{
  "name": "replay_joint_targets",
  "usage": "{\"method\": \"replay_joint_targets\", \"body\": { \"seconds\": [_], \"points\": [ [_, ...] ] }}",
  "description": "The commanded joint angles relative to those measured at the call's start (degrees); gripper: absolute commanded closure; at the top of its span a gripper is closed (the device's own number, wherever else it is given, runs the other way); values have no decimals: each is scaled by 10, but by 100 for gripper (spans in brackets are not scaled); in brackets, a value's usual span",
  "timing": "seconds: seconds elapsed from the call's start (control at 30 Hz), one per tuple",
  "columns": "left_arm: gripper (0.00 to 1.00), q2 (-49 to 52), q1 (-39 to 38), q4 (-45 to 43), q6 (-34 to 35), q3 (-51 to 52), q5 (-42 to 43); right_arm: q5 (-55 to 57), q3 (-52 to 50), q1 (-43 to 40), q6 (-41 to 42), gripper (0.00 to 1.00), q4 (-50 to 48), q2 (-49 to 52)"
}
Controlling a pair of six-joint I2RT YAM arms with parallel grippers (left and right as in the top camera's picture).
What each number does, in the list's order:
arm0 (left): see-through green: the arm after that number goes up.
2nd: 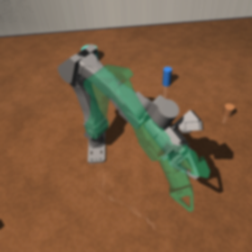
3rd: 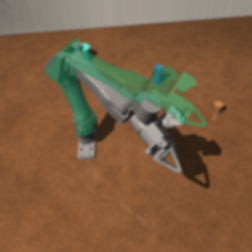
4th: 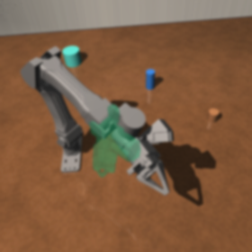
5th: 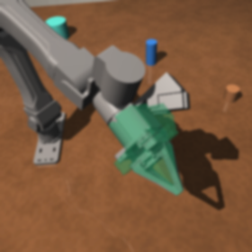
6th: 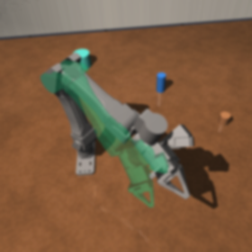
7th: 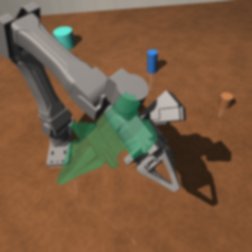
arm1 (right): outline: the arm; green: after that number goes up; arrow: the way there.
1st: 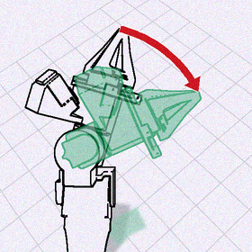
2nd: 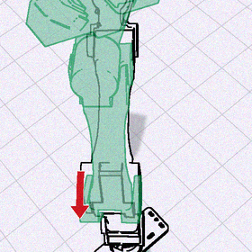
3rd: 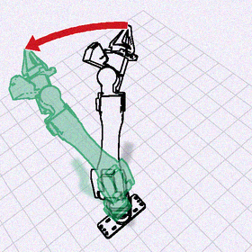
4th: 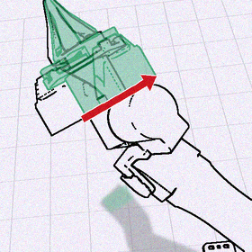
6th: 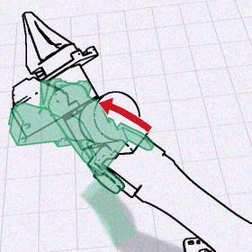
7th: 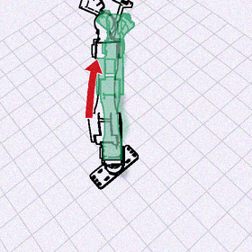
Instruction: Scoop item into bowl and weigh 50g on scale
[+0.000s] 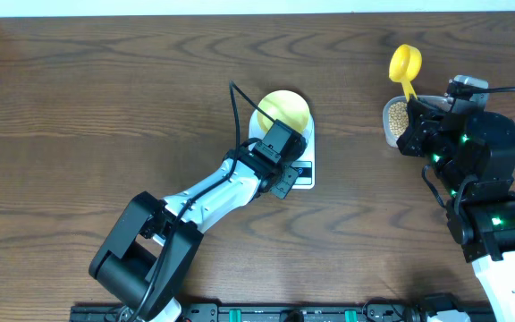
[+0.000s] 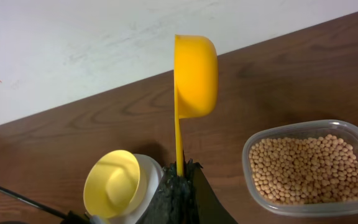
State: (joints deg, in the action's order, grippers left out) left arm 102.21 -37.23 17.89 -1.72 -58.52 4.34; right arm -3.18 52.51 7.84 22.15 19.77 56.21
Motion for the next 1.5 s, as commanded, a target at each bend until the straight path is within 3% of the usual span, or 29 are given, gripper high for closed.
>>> {"method": "replay_joint_targets", "body": {
  "seconds": [0.0, 1.47],
  "points": [
    [93, -10, 3, -15, 0, 5, 6, 5, 10, -1, 5, 99, 0, 0],
    [93, 29, 3, -41, 0, 6, 25, 5, 10, -1, 5, 99, 0, 0]
  ]
}}
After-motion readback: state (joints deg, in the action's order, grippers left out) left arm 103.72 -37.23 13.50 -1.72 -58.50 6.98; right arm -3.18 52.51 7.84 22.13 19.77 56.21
